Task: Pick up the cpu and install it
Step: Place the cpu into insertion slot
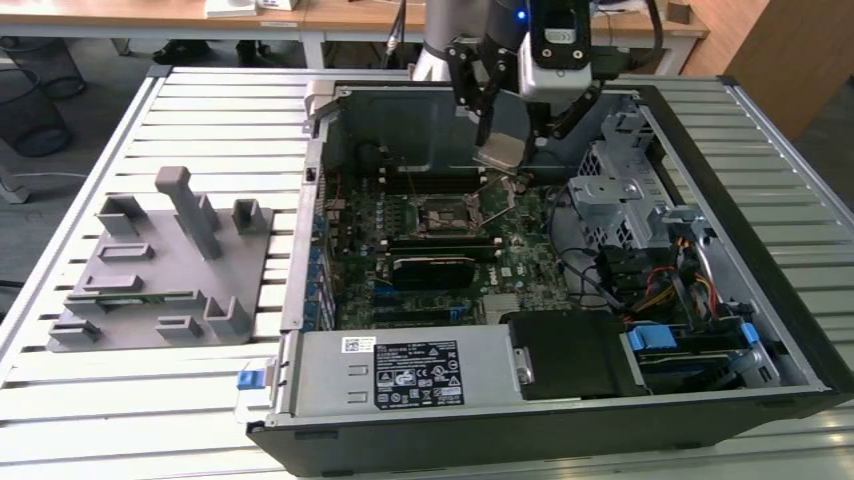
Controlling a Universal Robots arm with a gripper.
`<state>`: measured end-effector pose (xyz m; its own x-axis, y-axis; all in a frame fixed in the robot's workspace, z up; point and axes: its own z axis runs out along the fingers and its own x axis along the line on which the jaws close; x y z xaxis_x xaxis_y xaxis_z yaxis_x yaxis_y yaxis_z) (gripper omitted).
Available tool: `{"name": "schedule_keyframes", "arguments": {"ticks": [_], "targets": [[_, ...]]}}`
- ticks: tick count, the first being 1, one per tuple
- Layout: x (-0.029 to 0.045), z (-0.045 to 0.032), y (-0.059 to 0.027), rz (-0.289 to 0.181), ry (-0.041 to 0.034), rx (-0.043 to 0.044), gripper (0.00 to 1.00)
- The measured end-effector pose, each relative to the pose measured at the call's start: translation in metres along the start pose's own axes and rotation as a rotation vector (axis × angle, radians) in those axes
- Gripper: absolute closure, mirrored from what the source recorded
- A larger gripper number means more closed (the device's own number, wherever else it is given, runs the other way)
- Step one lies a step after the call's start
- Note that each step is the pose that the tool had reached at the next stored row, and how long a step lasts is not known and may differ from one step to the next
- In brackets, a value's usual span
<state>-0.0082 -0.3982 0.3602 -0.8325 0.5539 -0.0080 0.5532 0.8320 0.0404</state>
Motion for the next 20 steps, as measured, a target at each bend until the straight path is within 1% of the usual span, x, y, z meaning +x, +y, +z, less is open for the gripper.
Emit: {"name": "schedule_keyframes", "arguments": {"ticks": [20], "targets": [[0.0000,0.0050,-0.0002,0.358,-0.0145,0.0029,0.47]]}}
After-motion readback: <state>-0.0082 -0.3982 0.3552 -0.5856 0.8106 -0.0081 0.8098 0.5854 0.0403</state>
